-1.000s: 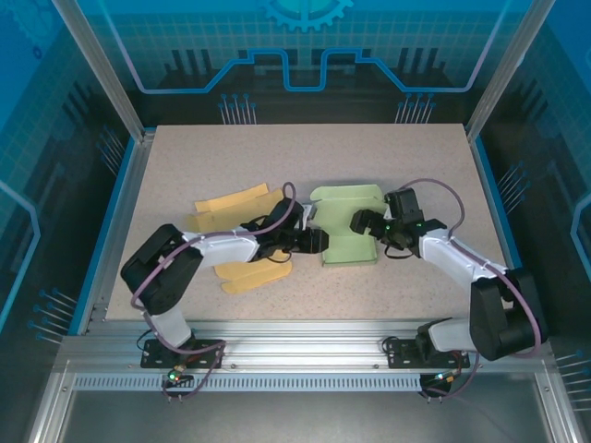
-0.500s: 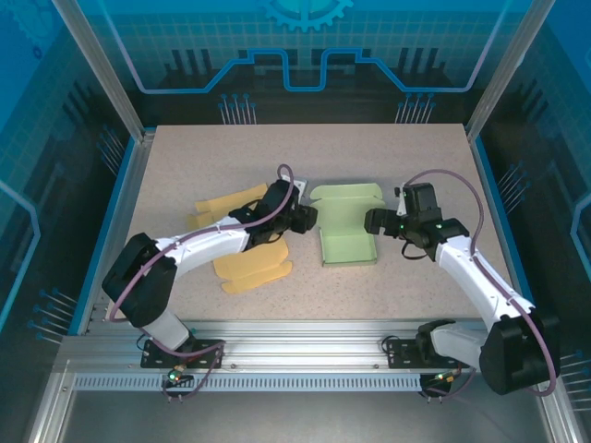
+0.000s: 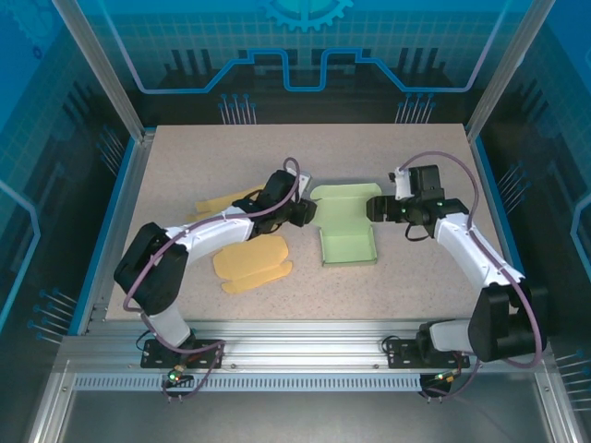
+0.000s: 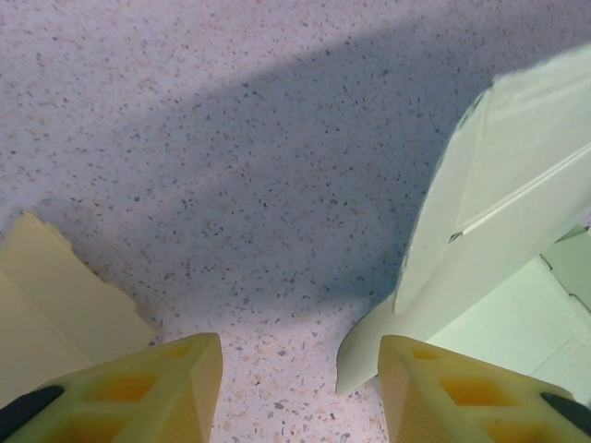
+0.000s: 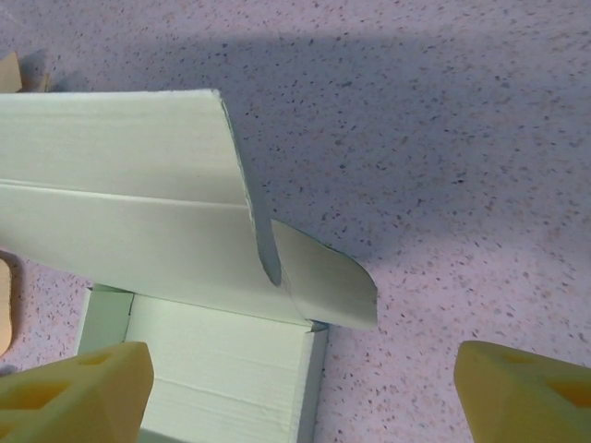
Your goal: Fold the paper box
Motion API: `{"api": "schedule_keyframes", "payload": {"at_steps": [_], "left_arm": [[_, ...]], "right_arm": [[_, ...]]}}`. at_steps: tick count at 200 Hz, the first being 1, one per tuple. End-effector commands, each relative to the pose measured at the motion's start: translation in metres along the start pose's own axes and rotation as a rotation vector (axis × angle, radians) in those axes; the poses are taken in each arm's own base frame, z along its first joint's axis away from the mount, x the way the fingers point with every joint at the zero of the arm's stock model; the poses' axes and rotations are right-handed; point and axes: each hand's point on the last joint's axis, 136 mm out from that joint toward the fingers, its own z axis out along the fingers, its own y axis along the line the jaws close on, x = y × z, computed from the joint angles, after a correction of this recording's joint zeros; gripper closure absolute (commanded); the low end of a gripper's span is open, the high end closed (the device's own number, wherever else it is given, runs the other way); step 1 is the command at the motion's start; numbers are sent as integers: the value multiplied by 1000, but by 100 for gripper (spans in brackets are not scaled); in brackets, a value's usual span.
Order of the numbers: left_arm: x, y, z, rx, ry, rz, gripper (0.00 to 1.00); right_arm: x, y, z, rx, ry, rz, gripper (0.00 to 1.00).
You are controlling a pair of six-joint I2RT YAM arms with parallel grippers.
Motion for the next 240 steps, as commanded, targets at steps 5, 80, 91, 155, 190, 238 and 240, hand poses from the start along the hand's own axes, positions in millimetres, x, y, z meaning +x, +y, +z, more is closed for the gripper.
{"api": "schedule_keyframes", "payload": {"at_steps": [5, 80, 91, 155, 190, 238, 240], "left_arm": [[-11, -5, 8, 42, -24, 21, 51], [-6, -8, 23, 91, -22, -2, 52], [-7, -9, 24, 97, -24, 0, 52], [-11, -12, 27, 121, -26, -6, 67], [-17, -16, 26, 135, -42, -14, 78], [-27, -21, 21, 164, -77, -30, 85], [-28, -21, 21, 165, -79, -32, 85]], "right_arm": [[-17, 3, 4, -49, -38, -37, 15], [-19, -10, 32, -154, -39, 22, 20], [-19, -9, 37, -173, -33, 25, 22], [-18, 0, 45, -247, -26, 34, 42], [-19, 5, 43, -270, -32, 35, 60], [-21, 11, 38, -257, -52, 35, 77], [-22, 11, 37, -255, -53, 35, 78]]}}
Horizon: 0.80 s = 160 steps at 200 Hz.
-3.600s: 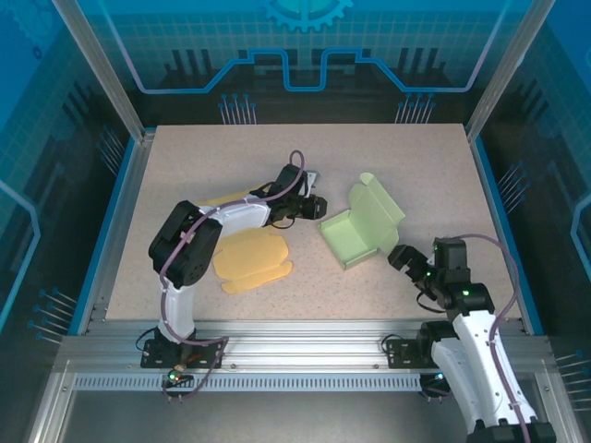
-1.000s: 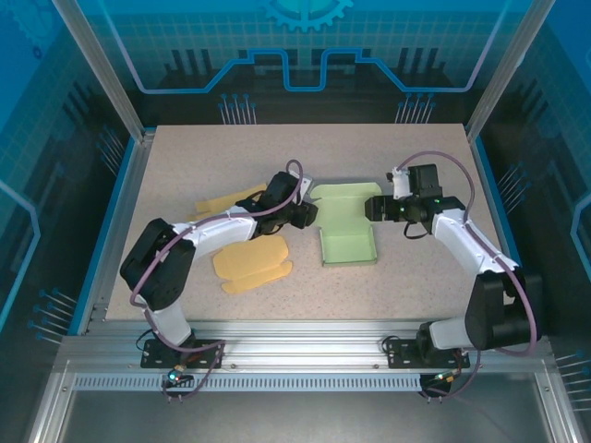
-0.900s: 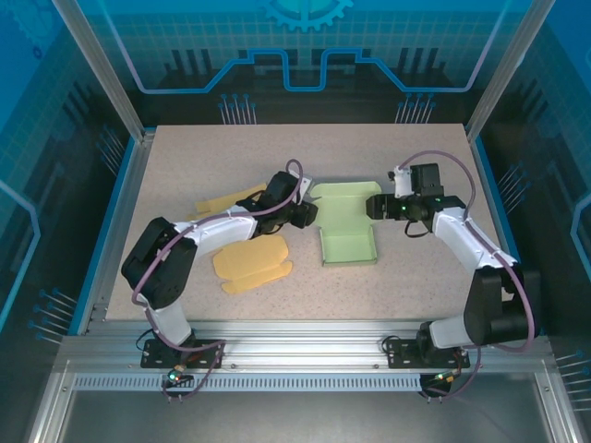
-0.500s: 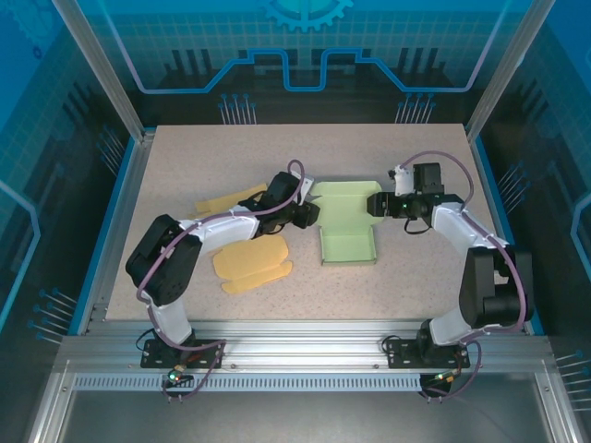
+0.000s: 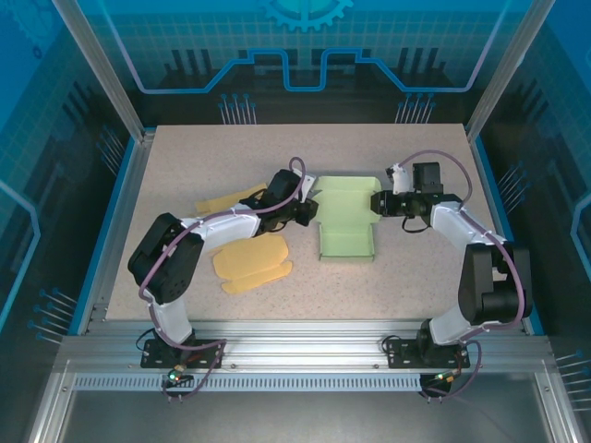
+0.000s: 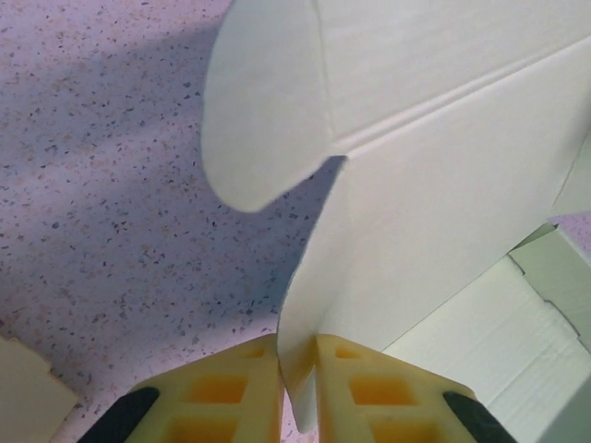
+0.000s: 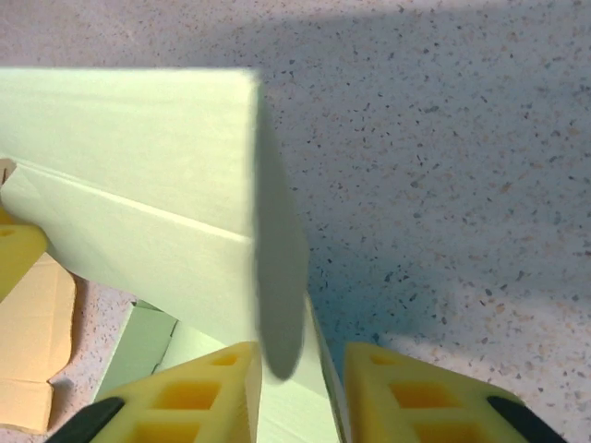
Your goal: Fold the paper box
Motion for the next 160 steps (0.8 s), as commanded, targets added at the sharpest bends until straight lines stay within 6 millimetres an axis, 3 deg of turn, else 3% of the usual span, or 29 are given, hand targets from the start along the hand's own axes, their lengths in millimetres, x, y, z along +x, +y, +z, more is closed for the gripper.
{"api": "schedule_keyframes", "payload": {"at_steps": [1, 68, 160], "left_arm": [[-27, -9, -6, 49, -75, -21, 86], [-56, -17, -11, 63, -187, -72, 97], [-89, -18, -10, 27, -318, -71, 100]], "right_arm": [[-8, 10, -6, -7, -38, -17, 78], [-16, 21, -8, 188, -127, -84, 96], [-74, 35, 15, 319, -313, -160, 100]]}}
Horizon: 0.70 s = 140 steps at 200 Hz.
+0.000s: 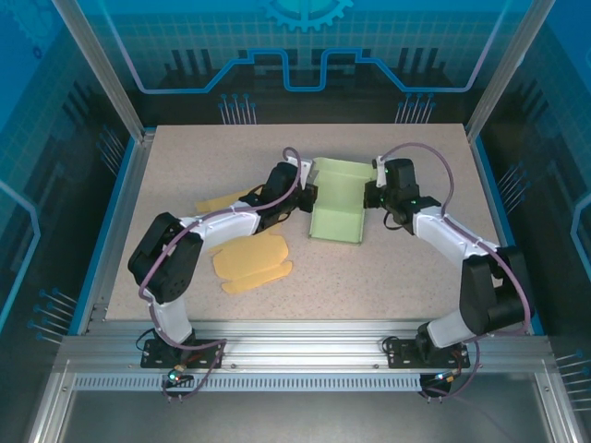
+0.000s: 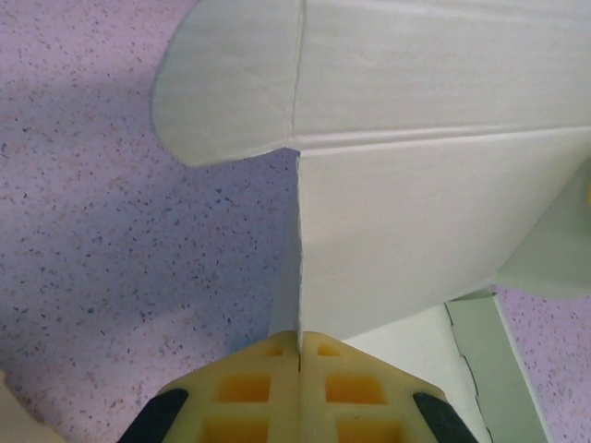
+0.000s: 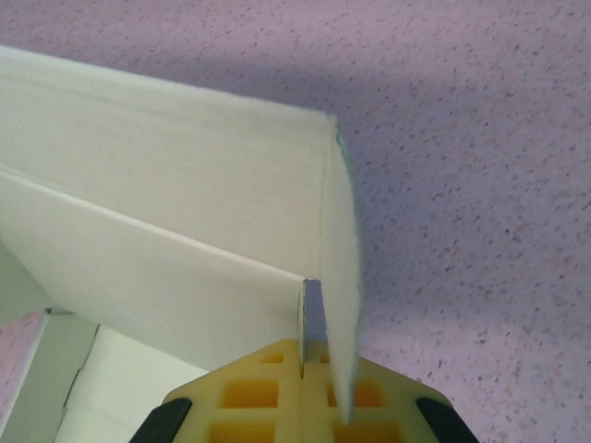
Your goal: Fold the paper box
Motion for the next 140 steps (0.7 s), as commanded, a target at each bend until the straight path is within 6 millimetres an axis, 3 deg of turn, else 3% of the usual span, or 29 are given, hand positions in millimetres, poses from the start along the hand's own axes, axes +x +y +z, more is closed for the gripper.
{"api": "schedule_keyframes", "payload": {"at_steps": [1, 33, 60, 131, 140], "left_arm": [[-40, -27, 1, 75, -138, 6, 100], [-40, -22, 14, 50, -150, 6, 100], [-34, -16, 24, 31, -155, 8, 100], [2, -2, 31, -19, -116, -3, 100], [8, 0, 31, -26, -109, -2, 100]], "right_arm": [[-30, 19, 11, -4, -99, -11, 100], [-40, 28, 32, 47, -133, -22, 100], [-35, 36, 44, 72, -158, -36, 100], [-8, 46, 29, 71, -216, 11, 100], [7, 45, 30, 73, -195, 14, 100]]}}
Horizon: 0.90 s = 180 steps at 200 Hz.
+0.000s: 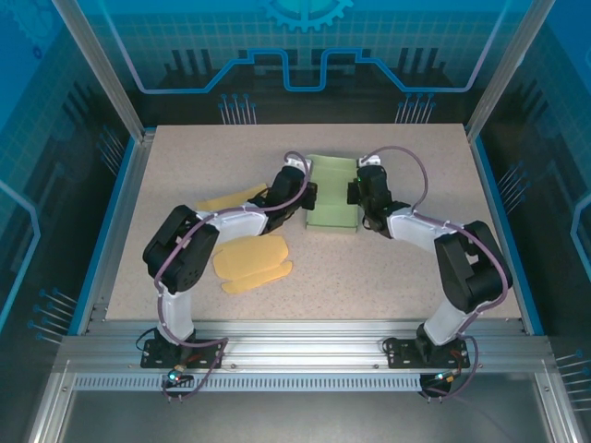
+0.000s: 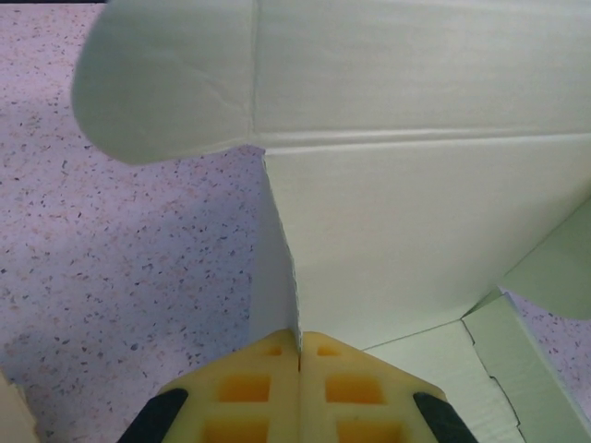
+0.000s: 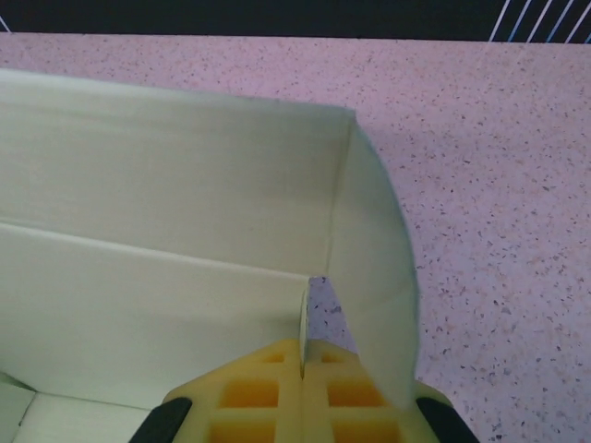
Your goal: Fold the paper box
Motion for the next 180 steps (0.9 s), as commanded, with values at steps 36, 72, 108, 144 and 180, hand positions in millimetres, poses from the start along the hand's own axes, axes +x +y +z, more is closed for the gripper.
{"api": "schedule_keyframes", "payload": {"at_steps": [36, 72, 108, 144, 180], "left_arm": [[22, -27, -3, 81, -13, 5, 100], [37, -28, -7, 85, -18, 15, 100], [45, -31, -12, 92, -52, 47, 100], [43, -37, -13, 92, -128, 75, 100], [44, -47, -11, 78, -159, 89, 100]], "right_arm": [[21, 32, -25, -96, -19, 57, 100], [19, 37, -34, -101, -38, 80, 100], [2, 40, -40, -108, -70, 80, 100], [-18, 44, -41, -115, -106, 106, 100], [-21, 45, -34, -95, -113, 158, 100]]}}
